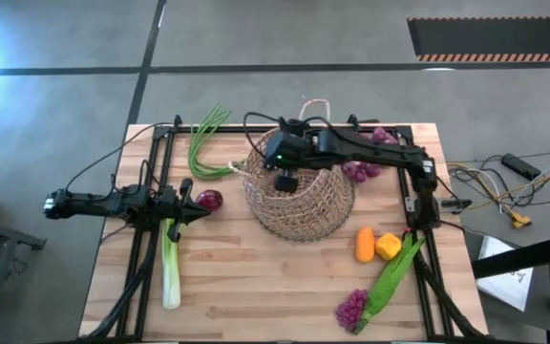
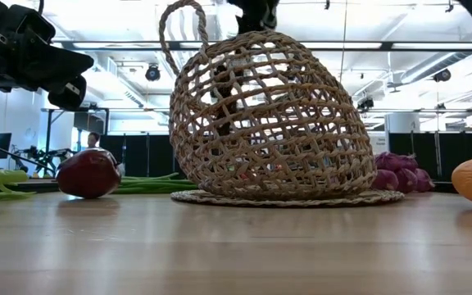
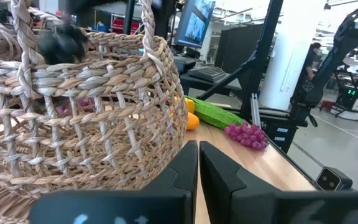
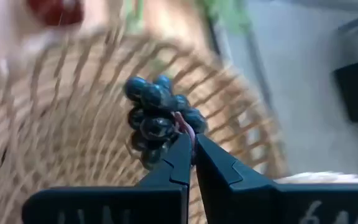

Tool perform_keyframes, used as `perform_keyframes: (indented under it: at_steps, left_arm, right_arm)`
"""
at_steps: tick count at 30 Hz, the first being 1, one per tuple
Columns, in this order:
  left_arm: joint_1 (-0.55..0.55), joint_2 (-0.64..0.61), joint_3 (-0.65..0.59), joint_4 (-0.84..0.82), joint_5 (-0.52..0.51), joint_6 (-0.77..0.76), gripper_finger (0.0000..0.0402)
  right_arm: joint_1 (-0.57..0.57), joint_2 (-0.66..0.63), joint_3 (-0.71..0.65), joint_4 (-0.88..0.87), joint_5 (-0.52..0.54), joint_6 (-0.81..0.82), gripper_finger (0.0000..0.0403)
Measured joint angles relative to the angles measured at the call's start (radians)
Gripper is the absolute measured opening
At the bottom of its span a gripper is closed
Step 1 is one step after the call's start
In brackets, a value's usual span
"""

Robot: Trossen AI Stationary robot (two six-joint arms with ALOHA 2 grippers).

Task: Build produce basket
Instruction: Put the dark purple grapes into the light brown basket, then put the green lettuce into the light brown basket

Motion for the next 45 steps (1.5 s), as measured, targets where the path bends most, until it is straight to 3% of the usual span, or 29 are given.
perform_keyframes:
  at_steps: [8,14,21,28,35,45]
  left_arm:
    - [0.0,0.0,0.0,0.0,0.0,0.0,0.0]
    - [0.0,0.0,0.0,0.0,0.0,0.0,0.0]
    - [0.0,0.0,0.0,0.0,0.0,0.0,0.0]
    - [0.0,0.0,0.0,0.0,0.0,0.0,0.0]
    - [0.0,0.0,0.0,0.0,0.0,0.0,0.0]
    - [0.0,0.0,0.0,0.0,0.0,0.0,0.0]
  right_arm:
    - [-0.039,0.085,0.001,-0.071,-0.08,-0.036,0.0008]
    - [-0.124,0.153,0.002,-0.073,-0.276,-0.037,0.0008]
    - [-0.16,0.176,0.004,-0.069,-0.294,-0.041,0.0009]
    - [-0.16,0.159,0.003,-0.003,-0.166,-0.014,0.0039]
    - [-0.152,0.131,0.003,0.059,0.105,0.046,0.0099]
    - [-0.035,-0.051,0.003,0.074,0.114,0.07,0.0105]
